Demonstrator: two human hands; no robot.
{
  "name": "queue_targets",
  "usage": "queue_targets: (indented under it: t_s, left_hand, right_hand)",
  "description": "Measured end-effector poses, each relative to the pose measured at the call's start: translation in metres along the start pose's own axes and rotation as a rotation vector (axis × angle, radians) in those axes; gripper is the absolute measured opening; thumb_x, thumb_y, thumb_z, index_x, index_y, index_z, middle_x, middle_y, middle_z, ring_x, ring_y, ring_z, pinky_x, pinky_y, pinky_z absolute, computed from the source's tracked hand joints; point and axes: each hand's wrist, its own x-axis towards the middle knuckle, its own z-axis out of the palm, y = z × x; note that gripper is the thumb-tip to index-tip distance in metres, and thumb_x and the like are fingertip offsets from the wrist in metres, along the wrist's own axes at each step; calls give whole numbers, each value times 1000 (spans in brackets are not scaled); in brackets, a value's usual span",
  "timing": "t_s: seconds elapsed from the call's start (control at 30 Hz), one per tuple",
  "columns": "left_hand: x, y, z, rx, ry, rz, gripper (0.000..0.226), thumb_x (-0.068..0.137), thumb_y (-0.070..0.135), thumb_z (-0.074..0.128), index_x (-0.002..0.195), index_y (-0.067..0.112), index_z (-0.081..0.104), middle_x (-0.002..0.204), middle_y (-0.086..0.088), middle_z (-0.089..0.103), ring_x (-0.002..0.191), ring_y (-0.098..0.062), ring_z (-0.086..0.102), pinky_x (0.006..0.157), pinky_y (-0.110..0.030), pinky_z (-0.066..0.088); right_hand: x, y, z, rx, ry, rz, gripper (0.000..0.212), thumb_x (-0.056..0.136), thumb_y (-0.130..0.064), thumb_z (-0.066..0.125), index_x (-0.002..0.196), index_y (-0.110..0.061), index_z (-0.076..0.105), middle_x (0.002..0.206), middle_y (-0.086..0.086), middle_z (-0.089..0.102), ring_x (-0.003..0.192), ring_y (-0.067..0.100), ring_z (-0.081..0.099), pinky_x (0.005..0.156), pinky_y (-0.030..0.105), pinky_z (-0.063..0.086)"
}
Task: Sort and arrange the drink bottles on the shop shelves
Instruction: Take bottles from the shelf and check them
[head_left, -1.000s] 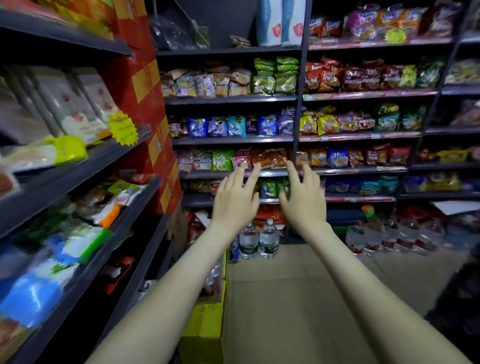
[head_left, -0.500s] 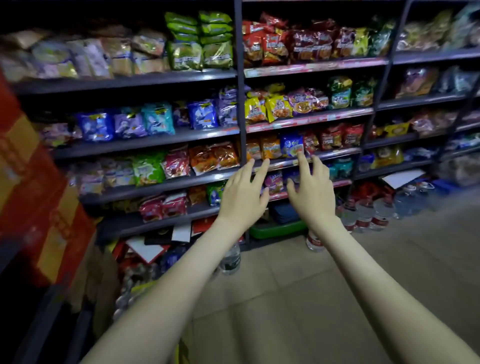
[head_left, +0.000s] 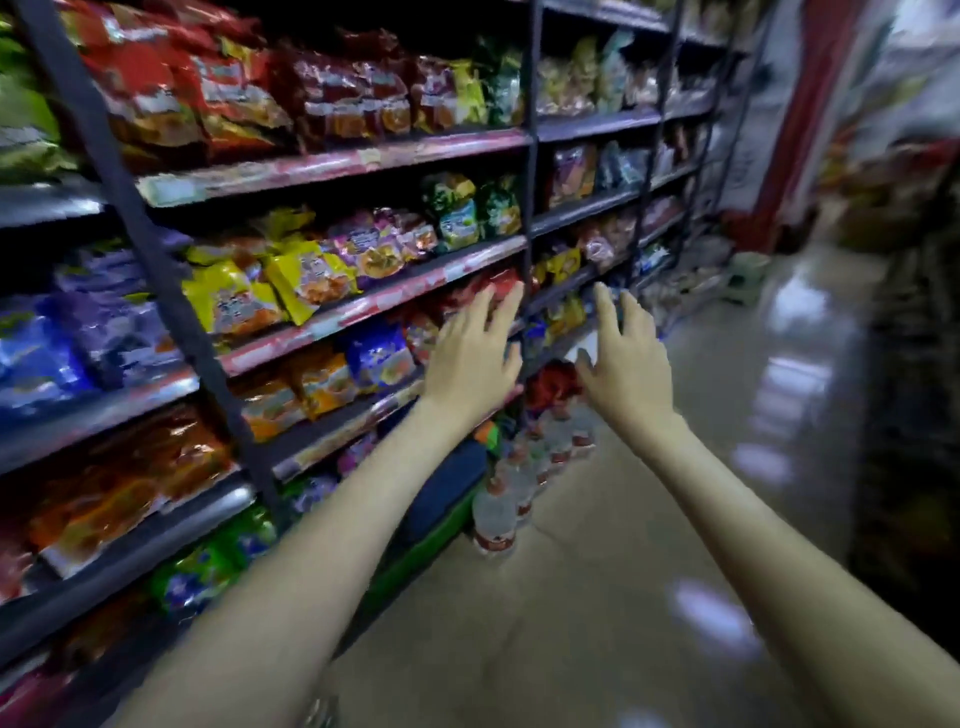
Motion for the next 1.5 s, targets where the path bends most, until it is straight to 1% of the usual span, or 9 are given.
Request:
queue_targets:
  t_s: [0.2, 0.47, 0.6, 0.87, 1.03, 1.17, 1.33, 1.43, 1.5]
  left_hand:
    - [158, 20, 108, -213, -3, 299, 60, 90, 20, 59, 146, 12, 39, 143, -22, 45, 122, -41, 51, 96, -49, 46]
    - [303, 129, 263, -482, -20, 558, 58, 86, 24, 56, 142, 12, 46, 135, -22, 53, 115, -39, 58, 90, -46, 51]
    - [372, 182, 326, -597, -36, 584, 60, 90, 22, 60, 146, 16, 40, 143, -18, 45, 125, -37, 49, 92, -47, 47]
    - [526, 246, 450, -702, -35, 649, 58, 94, 23, 55, 148, 17, 35, 148, -16, 40, 133, -34, 40, 102, -46, 40]
    - [618, 289, 554, -670, 39, 759, 57, 84, 19, 64, 139, 11, 50, 132, -20, 56, 115, -36, 58, 97, -45, 46]
    - [700, 323, 638, -685, 35, 778, 59, 78, 20, 73, 134, 11, 56, 125, -19, 61, 110, -33, 62, 97, -48, 46]
    - [837, 381, 728, -729, -33, 811, 56, 86, 26, 52, 140, 12, 48, 134, -20, 54, 124, -36, 52, 105, -64, 32]
    - [897, 423, 784, -810, -83, 790, 55, 94, 24, 52, 146, 16, 38, 145, -18, 43, 136, -33, 39, 114, -57, 18]
    - [931, 450, 824, -871, -80, 789, 56, 94, 24, 54, 147, 16, 37, 146, -17, 41, 136, -33, 38, 115, -54, 18]
  right_hand:
    - [92, 102, -1, -249, 104, 240, 71, 78, -14, 68, 141, 1, 41, 135, 31, 46, 114, 47, 51, 71, 50, 52]
    - [163, 266, -14, -573, 201, 483, 75, 80, -17, 68, 146, -2, 34, 142, 27, 40, 123, 45, 43, 80, 51, 51]
    - [211, 348, -11, -635, 266, 580, 73, 87, -23, 62, 149, -6, 27, 147, 23, 34, 130, 40, 36, 89, 51, 46]
    - [329, 481, 37, -620, 297, 645, 70, 89, -23, 61, 148, -5, 29, 145, 23, 37, 129, 39, 39, 87, 50, 49]
    - [406, 583, 68, -637, 310, 701, 71, 92, -25, 59, 151, -9, 24, 148, 20, 33, 130, 37, 37, 91, 47, 48]
    - [485, 670, 84, -663, 334, 707, 72, 94, -27, 56, 153, -13, 17, 150, 16, 30, 125, 36, 42, 84, 44, 51]
    - [568, 780, 103, -689, 306, 780, 75, 94, -28, 56, 154, -18, 13, 150, 11, 29, 121, 33, 47, 70, 38, 53]
    - [605, 848, 113, -730, 307, 829, 73, 94, -29, 56, 154, -18, 16, 149, 11, 31, 122, 32, 44, 72, 37, 51]
    - [633, 897, 122, -748, 316, 840, 72, 94, -30, 57, 153, -16, 18, 150, 14, 31, 125, 33, 42, 78, 38, 51]
